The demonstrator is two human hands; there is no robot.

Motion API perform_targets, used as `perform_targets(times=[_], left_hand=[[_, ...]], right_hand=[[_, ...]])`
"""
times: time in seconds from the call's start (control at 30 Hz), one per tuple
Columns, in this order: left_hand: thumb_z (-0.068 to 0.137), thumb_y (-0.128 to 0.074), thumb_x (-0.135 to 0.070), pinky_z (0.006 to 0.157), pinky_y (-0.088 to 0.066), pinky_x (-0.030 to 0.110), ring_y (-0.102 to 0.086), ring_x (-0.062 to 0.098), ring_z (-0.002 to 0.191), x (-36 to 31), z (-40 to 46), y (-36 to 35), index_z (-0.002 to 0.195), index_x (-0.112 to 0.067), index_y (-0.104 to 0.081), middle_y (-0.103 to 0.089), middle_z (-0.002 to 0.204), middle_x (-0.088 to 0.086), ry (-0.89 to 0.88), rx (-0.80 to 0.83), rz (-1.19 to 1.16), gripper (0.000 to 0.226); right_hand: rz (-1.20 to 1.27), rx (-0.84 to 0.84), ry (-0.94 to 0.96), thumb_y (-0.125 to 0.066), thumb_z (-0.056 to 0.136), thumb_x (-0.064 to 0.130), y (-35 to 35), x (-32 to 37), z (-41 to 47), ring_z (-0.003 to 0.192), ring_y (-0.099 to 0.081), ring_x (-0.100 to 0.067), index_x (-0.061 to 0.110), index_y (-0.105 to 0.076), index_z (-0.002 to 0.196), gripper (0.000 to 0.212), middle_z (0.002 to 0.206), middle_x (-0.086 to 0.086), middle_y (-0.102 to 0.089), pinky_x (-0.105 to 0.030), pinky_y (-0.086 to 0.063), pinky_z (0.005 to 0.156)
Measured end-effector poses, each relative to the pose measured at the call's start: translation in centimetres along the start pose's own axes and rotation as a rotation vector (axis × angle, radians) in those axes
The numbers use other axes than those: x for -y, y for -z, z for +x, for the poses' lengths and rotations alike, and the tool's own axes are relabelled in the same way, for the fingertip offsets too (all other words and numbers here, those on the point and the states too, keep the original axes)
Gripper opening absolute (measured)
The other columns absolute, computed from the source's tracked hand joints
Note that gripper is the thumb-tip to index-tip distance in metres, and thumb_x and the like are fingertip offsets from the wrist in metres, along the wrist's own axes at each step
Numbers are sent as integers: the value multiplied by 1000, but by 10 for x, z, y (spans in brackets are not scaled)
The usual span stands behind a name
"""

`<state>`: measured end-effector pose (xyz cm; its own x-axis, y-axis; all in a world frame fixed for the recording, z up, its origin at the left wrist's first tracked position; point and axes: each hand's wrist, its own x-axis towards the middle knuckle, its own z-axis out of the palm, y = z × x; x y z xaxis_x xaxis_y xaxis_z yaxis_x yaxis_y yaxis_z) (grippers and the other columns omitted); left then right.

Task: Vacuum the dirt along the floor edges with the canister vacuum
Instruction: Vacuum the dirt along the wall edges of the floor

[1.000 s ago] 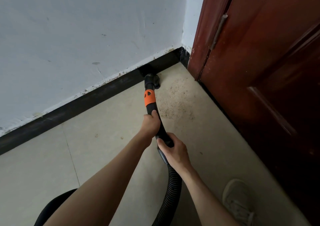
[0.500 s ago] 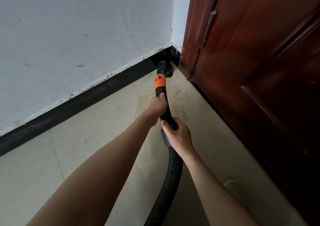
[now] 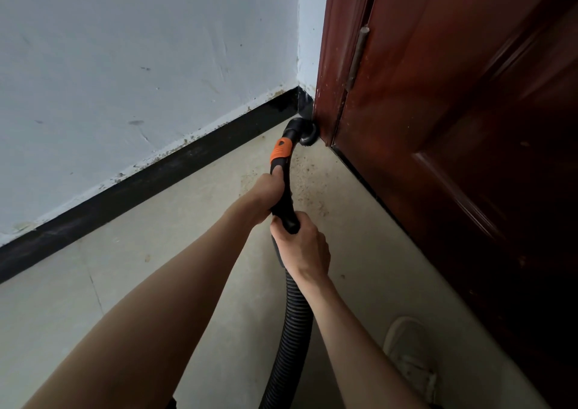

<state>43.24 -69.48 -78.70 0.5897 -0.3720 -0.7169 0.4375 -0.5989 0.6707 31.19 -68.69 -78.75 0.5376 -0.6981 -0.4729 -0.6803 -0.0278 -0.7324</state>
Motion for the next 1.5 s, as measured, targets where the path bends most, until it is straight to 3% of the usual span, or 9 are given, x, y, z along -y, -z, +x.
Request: perform_targets(times=[0.1,0.4,0.8,1.0,1.1,1.2,1.3,1.4,1.5], left_hand=[[104,-24,-34,87,-48,38,-57,28,87,3,-8,1,102,1,-44,-56,89,13,10,49,26,40],[103,-26,-37,100,-46,46,-60,35,105,26,-29,-9,117,4,-46,-59,112,22,-18,117,117,48],[100,-35,-40,97,-46,49,-58,39,108,56,-70,-30,121,9,-50,-59,117,27,-14,168,181,55],[99,-41,-38,95,-48,51,-60,41,105,78,-96,-12,115,8,-53,-60,113,29,-15,205,245,50],[98,-44,-37,94,-48,48,-61,39,103,92,-112,3,114,7,-54,-61,112,29,-21,210,306,48],[98,-45,-39,84,-48,36,-59,31,98,108,-129,15,119,0,-51,-60,109,16,-39,188,437,45],[98,-45,-39,79,-45,31,-56,25,94,124,-146,21,125,-6,-47,-57,107,9,-44,216,552,43],[96,-48,-40,90,-50,39,-61,28,99,138,-155,24,125,-10,-47,-61,113,13,-40,271,647,42],[95,-49,-41,88,-49,37,-61,27,99,144,-162,23,122,-12,-47,-62,113,11,-42,313,730,39]], right_hand=[[11,-25,-21,-53,90,49,0,0,-11,87,-61,-26,20,-61,104,33,92,-3,-68,-35,-47,75],[43,-46,-83,-54,90,48,9,-12,-48,84,-60,-24,20,-61,101,30,88,0,-66,-33,-44,71],[127,-70,-196,-58,89,43,19,-39,-96,87,-62,-21,23,-62,97,22,87,4,-65,-35,-49,77],[220,182,-241,-62,91,39,18,-51,-111,88,-64,-20,17,-63,83,23,84,0,-66,-28,-46,72],[423,295,-390,-57,97,31,20,-55,-109,67,-66,-17,9,-65,77,30,70,-4,-68,-25,-50,62],[587,132,-517,-41,103,18,23,-59,-103,41,-59,-11,5,-60,74,37,49,-2,-62,-18,-45,45],[561,-7,-525,-44,103,21,26,-62,-89,52,-55,-15,6,-60,78,33,64,-7,-60,-22,-45,50],[584,20,-533,-56,97,33,25,-60,-80,74,-63,-22,3,-61,100,30,86,-13,-65,-33,-51,68],[588,12,-579,-65,93,33,21,-63,-82,103,-63,-32,2,-51,112,39,111,-16,-60,-39,-53,79]])
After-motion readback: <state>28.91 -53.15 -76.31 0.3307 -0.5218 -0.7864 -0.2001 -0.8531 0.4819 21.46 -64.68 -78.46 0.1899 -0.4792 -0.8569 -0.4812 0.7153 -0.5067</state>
